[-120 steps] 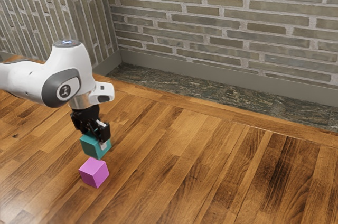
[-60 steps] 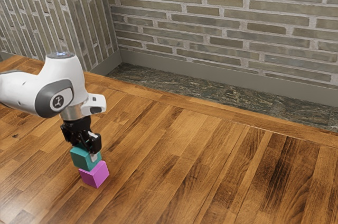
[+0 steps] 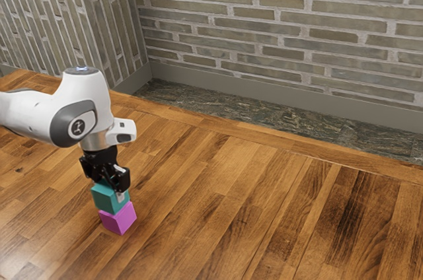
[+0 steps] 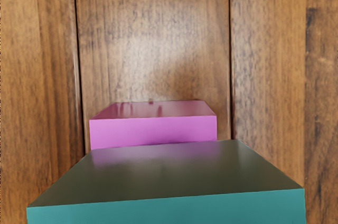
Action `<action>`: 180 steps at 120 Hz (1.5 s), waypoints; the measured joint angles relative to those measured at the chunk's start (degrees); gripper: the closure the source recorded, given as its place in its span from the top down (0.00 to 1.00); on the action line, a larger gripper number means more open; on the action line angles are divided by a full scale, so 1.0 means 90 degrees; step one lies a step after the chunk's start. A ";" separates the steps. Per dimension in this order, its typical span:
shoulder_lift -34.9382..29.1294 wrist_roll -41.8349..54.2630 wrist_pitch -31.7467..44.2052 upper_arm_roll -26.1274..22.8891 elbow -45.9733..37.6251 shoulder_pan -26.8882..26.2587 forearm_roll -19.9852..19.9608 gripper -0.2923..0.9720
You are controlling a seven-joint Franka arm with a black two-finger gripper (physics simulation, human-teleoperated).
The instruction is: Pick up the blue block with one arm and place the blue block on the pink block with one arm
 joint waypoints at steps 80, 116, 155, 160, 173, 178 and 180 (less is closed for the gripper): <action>0.0172 -0.0007 0.0088 0.0000 0.0078 0.0009 0.0035 0.54; -0.0043 0.0037 0.0074 -0.0056 0.0086 0.0017 0.0005 0.71; -0.0855 0.0100 -0.0132 -0.0233 0.0201 0.0009 0.0016 0.76; -0.0871 0.0121 -0.0139 -0.0229 0.0208 0.0010 0.0018 0.76; -0.0905 0.0167 -0.0153 -0.0211 0.0206 0.0018 0.0019 0.76; -0.0915 0.0182 -0.0156 -0.0213 0.0207 0.0019 0.0020 0.76; -0.0918 0.0187 -0.0158 -0.0215 0.0207 0.0020 0.0020 0.76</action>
